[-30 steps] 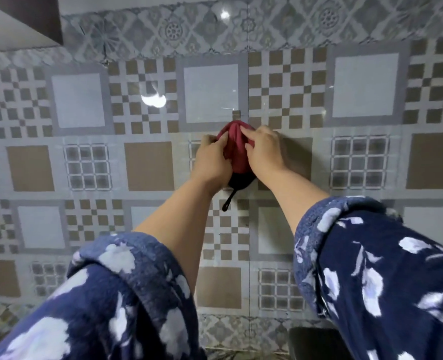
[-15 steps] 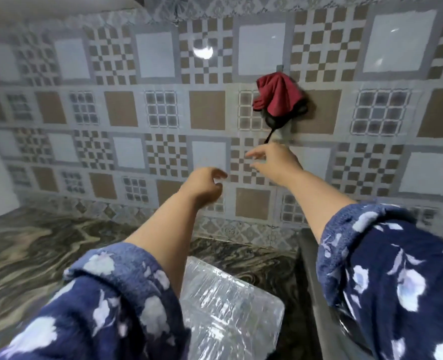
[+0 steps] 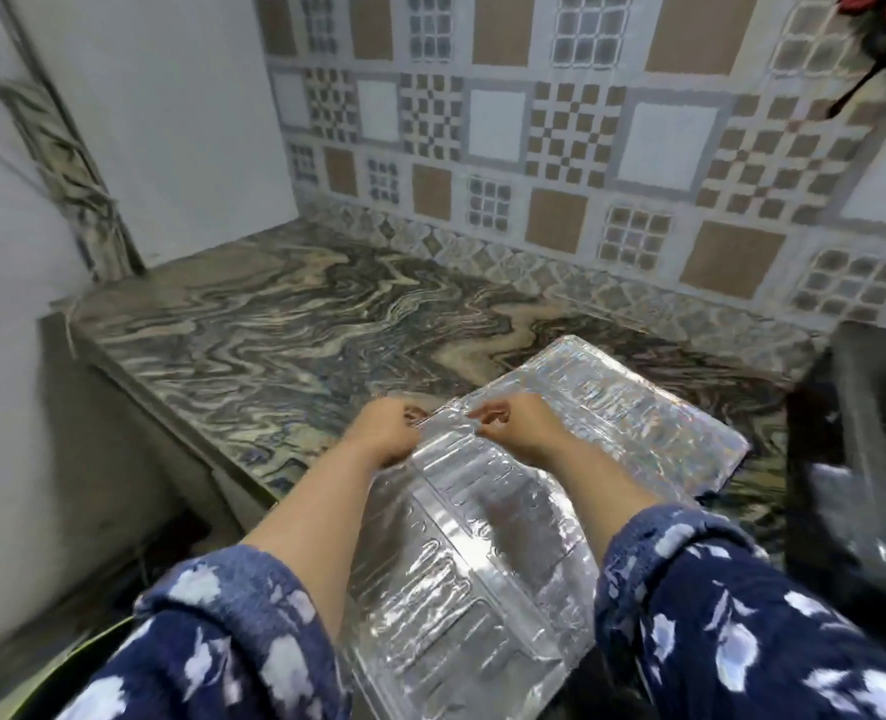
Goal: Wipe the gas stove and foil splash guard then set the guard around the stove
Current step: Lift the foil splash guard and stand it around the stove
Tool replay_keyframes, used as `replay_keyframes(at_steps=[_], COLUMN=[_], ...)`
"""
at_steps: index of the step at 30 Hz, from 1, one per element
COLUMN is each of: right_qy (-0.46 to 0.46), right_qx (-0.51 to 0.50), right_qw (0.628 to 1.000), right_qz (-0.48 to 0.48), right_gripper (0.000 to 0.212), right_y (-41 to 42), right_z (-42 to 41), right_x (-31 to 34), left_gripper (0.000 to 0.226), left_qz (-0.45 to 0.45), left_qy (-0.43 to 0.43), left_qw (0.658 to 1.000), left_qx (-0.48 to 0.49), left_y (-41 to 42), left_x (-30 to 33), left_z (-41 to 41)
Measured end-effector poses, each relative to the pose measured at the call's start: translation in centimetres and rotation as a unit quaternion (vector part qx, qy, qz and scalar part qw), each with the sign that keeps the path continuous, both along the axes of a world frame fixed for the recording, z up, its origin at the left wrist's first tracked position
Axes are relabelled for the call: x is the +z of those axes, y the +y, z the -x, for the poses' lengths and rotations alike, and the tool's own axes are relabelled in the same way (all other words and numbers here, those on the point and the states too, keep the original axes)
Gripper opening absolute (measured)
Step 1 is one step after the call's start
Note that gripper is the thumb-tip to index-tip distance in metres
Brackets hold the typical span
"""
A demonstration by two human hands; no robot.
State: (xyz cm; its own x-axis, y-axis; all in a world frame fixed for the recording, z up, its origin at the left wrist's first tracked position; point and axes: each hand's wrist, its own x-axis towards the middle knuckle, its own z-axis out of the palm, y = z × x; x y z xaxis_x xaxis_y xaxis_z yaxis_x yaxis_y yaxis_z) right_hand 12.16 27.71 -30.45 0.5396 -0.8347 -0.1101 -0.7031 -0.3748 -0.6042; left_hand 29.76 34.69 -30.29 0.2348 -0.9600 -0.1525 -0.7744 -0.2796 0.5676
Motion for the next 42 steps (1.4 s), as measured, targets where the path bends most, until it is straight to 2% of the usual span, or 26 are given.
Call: replay_keyframes(at_steps=[4,10,12,17,20,25,29,32,35,42], right_qy=[0.042,0.101,0.11,0.152,0.155,0.182,0.154,0.1,0.07,0.025], right_qx=[0.047,0.116,0.122,0.127,0.121,0.147,0.153,0.128,0.1,0.078], right_qw=[0.997,0.983,0.98,0.974,0.971,0.961,0.967,0.98,0.986,0.98], right_qz=[0.041,0.105,0.108,0.11,0.136,0.145,0.135,0.112,0.118,0.18], right_gripper=[0.026,0.032,0.034,0.03,0.023,0.02,0.017,0.014,0.009,0.014], right_y=[2.0,1.0,0.4,-0.3,-0.5,-0.2,-0.2,-0.1,0.1,1.3], right_z=[-4.0,-9.4,-10.7,-12.0,-12.0,-11.8,-11.1,-10.5,-10.1,-9.9], right_x=[-3.3,-5.8,-6.4,-7.2,-7.5,-7.1,-6.1,-4.5,-2.0,5.6], left_gripper=[0.036,0.037,0.037,0.046,0.043,0.034,0.021,0.024,0.032,0.03], left_qz=[-0.026,0.04,0.034,-0.026,-0.021,-0.056,-0.002,0.05,0.079,0.113], left_qy=[-0.03,-0.041,-0.027,0.004,-0.02,0.02,0.026,0.026,-0.02,-0.136], left_qw=[0.997,0.98,0.975,0.975,0.976,0.975,0.981,0.983,0.982,0.967], left_qx=[0.073,0.191,0.22,0.222,0.217,0.215,0.195,0.176,0.171,0.181], left_y=[4.5,8.9,9.9,11.0,11.2,11.6,11.9,11.8,11.7,11.5], left_x=[-4.2,-6.6,-7.3,-8.8,-9.1,-9.1,-8.3,-7.0,-4.7,3.4], left_z=[-3.1,-5.3,-6.0,-7.3,-7.8,-7.9,-7.6,-7.6,-8.0,-9.2])
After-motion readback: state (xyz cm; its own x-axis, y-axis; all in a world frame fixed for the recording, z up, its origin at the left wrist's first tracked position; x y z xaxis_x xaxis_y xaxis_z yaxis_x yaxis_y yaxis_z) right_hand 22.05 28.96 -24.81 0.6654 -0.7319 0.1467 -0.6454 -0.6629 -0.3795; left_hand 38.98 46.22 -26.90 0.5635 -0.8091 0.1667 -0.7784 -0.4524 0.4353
